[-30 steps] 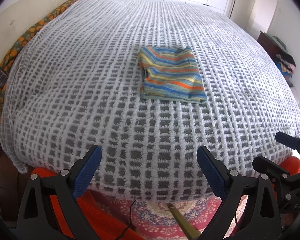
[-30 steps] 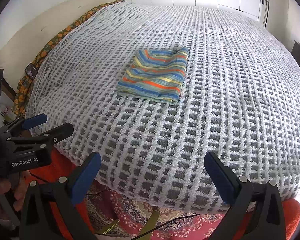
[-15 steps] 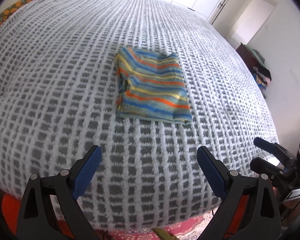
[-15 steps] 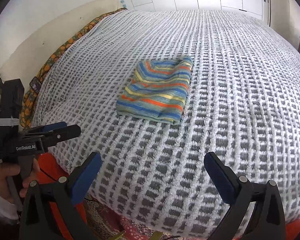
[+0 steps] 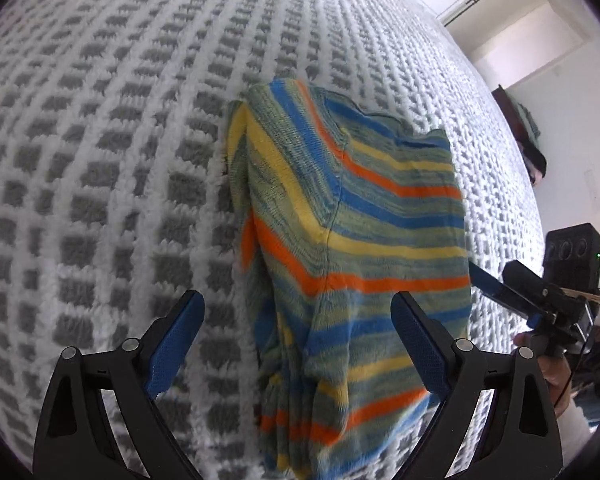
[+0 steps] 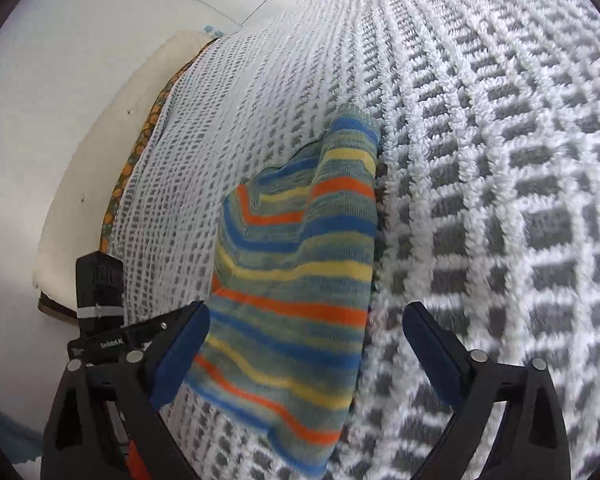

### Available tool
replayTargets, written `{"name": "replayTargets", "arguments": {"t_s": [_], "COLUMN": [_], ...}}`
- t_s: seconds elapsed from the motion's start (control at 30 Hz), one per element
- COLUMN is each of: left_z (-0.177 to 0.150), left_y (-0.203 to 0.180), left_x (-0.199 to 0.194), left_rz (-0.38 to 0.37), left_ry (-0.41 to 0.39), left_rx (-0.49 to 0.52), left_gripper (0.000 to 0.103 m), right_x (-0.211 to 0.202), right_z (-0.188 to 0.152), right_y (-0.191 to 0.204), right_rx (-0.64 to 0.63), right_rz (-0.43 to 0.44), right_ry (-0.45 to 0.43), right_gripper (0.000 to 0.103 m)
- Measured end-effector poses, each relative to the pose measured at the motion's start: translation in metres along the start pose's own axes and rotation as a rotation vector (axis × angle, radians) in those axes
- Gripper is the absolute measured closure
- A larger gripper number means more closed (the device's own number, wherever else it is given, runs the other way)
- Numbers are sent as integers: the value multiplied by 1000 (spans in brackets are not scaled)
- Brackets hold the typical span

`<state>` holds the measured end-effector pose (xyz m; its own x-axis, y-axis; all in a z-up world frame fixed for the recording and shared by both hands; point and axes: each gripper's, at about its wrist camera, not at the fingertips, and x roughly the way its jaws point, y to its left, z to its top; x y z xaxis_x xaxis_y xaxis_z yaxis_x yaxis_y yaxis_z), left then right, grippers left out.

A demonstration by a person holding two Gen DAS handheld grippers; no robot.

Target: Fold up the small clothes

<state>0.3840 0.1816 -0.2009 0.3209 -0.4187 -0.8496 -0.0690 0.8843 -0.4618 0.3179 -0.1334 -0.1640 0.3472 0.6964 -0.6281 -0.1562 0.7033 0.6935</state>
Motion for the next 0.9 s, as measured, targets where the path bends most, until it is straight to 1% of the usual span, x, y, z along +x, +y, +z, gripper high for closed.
{"name": "replayTargets", "arguments": {"t_s": [0.03,0.07,0.1,0.13,0.17,0.2,0.23,0.27,0.3,0.37,0.43,0.47,0.53,0.63,0.67,0.73,0.77,0.8,0.83,0.87,0.9], "left_z": [4,8,10,11,12,14,13,13,12,4,-3,-6,-13,-20,-23,-23,-21,-21,-22,-25,-34], "left_y": [0,1,2,3,4,5,7,7,5,-4,-10,-13,-14,-7,-2,13,22,33,46,56,62], "left_x": [9,18,24,27,27,26,24,17,7,-18,-54,-76,-125,-193,-211,-232,-234,-229,-224,-214,-207], "left_rz": [-33,-38,-26,-24,-17,-29,-66,-69,-62,-64,-85,-82,-70,-27,-3,53,90,131,197,297,424], "left_ry": [21,39,42,31,11,0,5,-16,-37,-91,-165,-210,-307,-436,-468,-501,-501,-492,-482,-470,-455], "left_rx": [-5,-11,-19,-28,-35,-40,-71,-84,-70,-53,-53,-50,-40,-43,-46,-66,-81,-97,-105,-101,-88], "left_gripper": [9,9,9,13,37,82,83,84,85,85,85,85,85,85,85,84,81,72,64,45,40], "right_x": [12,26,41,56,65,70,72,72,70,65,57,53,46,39,42,53,65,79,95,112,125], "right_z": [7,12,16,17,16,16,16,17,18,19,17,16,15,15,17,22,25,27,29,30,29], "right_y": [-3,-6,-9,-11,-11,-6,2,11,24,58,96,117,159,219,236,260,268,274,277,276,273], "right_rx": [16,30,38,37,26,2,-23,-43,-84,-211,-301,-351,-451,-547,-563,-567,-567,-568,-564,-564,-571], "right_rz": [48,64,28,-16,-58,-99,-112,-100,-108,-151,-140,-133,-99,4,43,100,114,112,90,36,-48], "right_ry": [19,54,98,138,152,149,151,147,134,117,92,77,48,14,15,27,42,56,74,94,105], "right_gripper": [20,20,20,23,39,54,77,80,80,81,81,81,81,81,81,81,81,80,74,60,49]}}
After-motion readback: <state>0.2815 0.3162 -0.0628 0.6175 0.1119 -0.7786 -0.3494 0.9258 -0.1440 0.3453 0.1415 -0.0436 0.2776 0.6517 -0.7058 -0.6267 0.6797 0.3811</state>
